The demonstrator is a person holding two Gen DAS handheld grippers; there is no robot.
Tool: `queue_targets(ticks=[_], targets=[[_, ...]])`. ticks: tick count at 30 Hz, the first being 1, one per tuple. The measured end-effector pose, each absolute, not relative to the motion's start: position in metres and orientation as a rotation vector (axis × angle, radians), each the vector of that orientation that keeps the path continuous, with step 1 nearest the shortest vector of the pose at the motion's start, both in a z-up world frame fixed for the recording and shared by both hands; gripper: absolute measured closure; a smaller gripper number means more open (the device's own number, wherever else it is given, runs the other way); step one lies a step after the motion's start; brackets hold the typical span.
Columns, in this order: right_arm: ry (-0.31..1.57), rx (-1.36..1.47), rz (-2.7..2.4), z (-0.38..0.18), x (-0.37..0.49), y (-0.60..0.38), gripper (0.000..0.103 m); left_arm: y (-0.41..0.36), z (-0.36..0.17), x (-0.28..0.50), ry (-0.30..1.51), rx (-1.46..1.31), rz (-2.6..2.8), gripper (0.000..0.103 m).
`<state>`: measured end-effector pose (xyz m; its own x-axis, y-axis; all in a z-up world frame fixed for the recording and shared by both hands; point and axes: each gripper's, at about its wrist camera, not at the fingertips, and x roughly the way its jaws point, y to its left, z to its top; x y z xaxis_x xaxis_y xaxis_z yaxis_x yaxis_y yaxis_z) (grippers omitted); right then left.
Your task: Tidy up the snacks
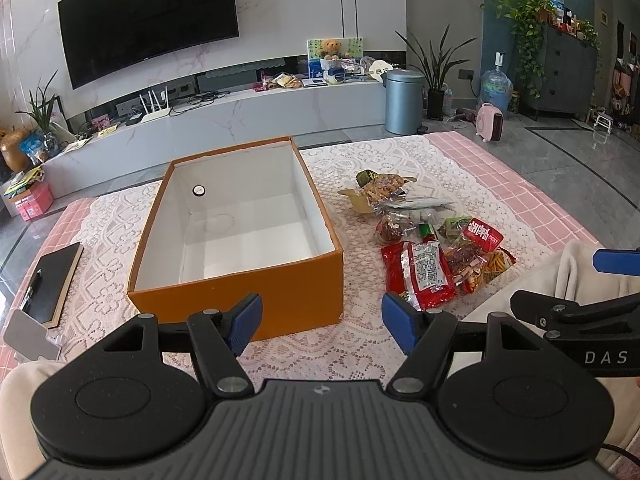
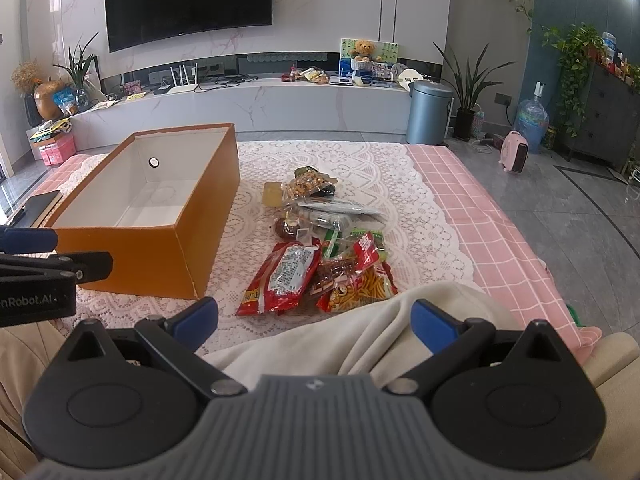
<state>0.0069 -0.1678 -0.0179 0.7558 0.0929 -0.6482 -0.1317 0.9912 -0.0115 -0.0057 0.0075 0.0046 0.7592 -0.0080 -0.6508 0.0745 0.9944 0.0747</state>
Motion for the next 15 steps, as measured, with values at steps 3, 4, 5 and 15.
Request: queue_targets(ticks=[3,4,5,15], targets=[[0.705,-0.058,0.119,-0.0177,0.0068,-0.1678,0.003,0.0089,0.0052,-0.0062,0.709,0.094,-0.044,0.022],[0.705,-0.058,0.119,-0.0175,0.0069,-0.1676,0.003,0.0089,0.0052,-0.0062,0.709,0.095,-0.043,0.022],[0.705,-0.058,0.119,-0.0174,0.0069,-0.1675,0.003,0.0089,0.0052,-0.0061,0.709,0.095,-0.044,0.022],[0.708,-0.058,0.119,-0.0175,0.007,-0.1678,0.003,0.0091,0.0051,-0.0066,0.709,0.096,-0.044,0.022]])
